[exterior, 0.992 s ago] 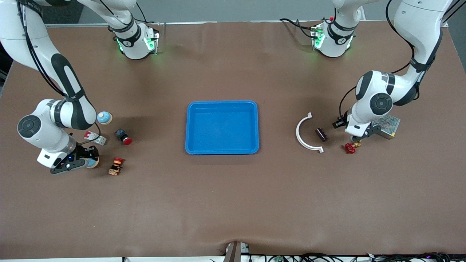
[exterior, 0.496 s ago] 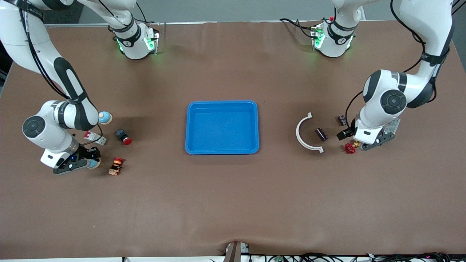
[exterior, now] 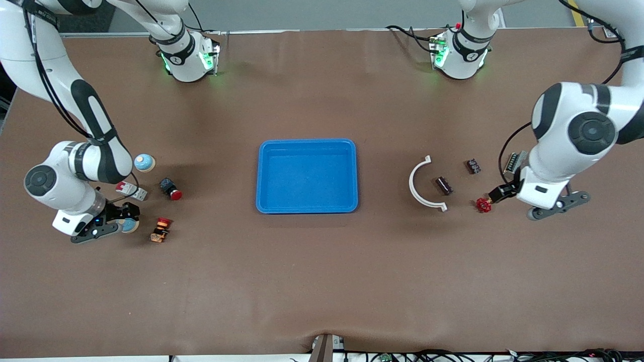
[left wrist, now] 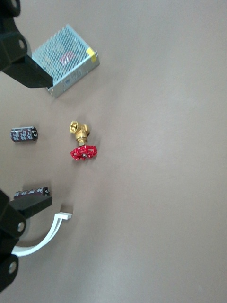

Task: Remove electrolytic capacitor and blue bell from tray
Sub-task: 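Set down the capacitor with the left gripper while the right gripper releases the bell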

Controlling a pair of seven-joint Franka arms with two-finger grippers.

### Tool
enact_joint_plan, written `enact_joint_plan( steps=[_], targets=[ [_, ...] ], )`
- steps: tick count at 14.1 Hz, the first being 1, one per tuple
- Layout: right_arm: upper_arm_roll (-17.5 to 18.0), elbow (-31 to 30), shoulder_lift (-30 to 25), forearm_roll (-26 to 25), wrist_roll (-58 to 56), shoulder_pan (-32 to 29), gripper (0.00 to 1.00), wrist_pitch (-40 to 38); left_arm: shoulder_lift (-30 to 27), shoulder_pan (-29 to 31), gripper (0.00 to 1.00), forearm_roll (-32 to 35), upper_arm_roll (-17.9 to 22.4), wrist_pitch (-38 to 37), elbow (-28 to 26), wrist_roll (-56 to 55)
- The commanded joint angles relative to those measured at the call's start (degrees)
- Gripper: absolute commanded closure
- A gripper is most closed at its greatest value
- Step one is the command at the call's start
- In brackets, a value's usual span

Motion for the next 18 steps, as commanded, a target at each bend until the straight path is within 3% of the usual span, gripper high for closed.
enact_joint_plan(
  steps=[1,5,11,14,16,18],
  targets=[
    [1.08,3.55,-1.98,-1.40,0.13,-0.85,0.00,-7.53,-1.30,0.60,0.00,-3.87,-1.53,-10.92,9.48,3.51],
    [1.08,5.32,-1.98,-0.79,0.65,-1.02,0.00,-9.38,-2.45,0.60,0.00,-6.52,-1.71,-23.16,19.53,8.26],
    [1.34,15.58,-2.42,-0.43,7.42,1.61,0.00,-18.95,-7.63,-0.45,0.00,-11.26,-0.67,-26.52,19.81,13.10],
    [1.69,21.56,-4.70,0.44,10.13,2.32,0.00,-30.26,-12.80,-8.78,0.00,-14.24,10.03,-25.21,14.56,19.07],
    [1.52,23.59,-7.50,5.62,16.45,2.49,0.00,-37.23,-16.24,-12.73,0.00,-15.57,14.44,-22.83,10.50,20.83],
    [1.60,23.60,-9.27,6.33,18.23,2.23,0.00,-40.24,-18.26,-16.44,0.00,-15.58,17.44,-22.65,8.74,20.84]
  ],
)
